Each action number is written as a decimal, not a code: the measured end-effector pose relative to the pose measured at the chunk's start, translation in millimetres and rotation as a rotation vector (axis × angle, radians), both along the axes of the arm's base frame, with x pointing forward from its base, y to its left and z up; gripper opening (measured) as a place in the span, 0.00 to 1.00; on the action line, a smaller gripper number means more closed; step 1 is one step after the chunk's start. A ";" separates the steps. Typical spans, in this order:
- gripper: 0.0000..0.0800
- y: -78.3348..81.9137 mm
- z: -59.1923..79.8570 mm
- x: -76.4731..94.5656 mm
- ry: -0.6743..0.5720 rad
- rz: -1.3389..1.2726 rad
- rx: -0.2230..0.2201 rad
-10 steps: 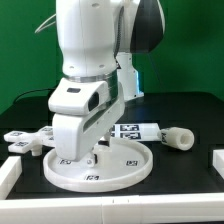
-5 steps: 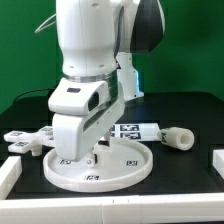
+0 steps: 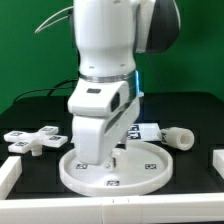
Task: Assemble round table
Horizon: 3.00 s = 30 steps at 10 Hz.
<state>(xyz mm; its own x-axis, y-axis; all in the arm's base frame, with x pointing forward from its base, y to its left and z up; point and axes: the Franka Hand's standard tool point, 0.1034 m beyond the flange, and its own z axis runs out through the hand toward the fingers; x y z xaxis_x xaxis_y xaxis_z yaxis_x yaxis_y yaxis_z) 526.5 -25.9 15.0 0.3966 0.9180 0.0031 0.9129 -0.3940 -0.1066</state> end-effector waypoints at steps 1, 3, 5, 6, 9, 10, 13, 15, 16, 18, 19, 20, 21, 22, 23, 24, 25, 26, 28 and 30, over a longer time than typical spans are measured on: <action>0.52 11.0 -0.2 9.9 -0.012 0.017 0.007; 0.52 25.7 -0.1 23.5 -0.031 0.036 0.014; 0.52 31.1 -0.1 27.4 -0.035 0.035 0.019; 0.52 35.3 -0.1 29.7 -0.037 0.030 0.022; 0.52 52.3 0.0 38.5 -0.039 0.016 0.031; 0.52 56.8 0.3 38.7 -0.034 -0.004 0.029; 0.52 60.7 0.2 38.8 -0.032 -0.019 0.028; 0.52 60.6 -0.1 38.6 -0.032 -0.019 0.028; 0.73 60.5 -0.1 38.6 -0.032 -0.019 0.028; 0.79 59.6 -0.1 38.5 -0.031 -0.019 0.028; 0.81 53.8 1.5 35.3 -0.030 -0.013 0.025; 0.81 51.6 7.1 29.6 -0.027 -0.047 0.019; 0.81 53.1 15.5 22.9 -0.036 -0.083 0.011; 0.81 54.8 24.7 14.7 -0.061 -0.112 0.006; 0.81 58.8 32.1 3.0 -0.075 -0.182 -0.001; 0.81 65.5 37.4 -9.8 -0.070 -0.245 -0.010; 0.81 77.6 43.5 -17.4 -0.097 -0.331 -0.010; 0.81 97.0 47.7 -28.4 -0.094 -0.439 -0.016; 0.81 114.6 47.1 -32.6 -0.089 -0.453 -0.018; 0.81 111.6 46.8 -32.4 -0.088 -0.459 -0.019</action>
Offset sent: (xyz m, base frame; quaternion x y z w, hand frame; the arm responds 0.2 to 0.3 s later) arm 0.0151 0.0270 -0.0085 0.0292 0.0238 0.0491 0.9981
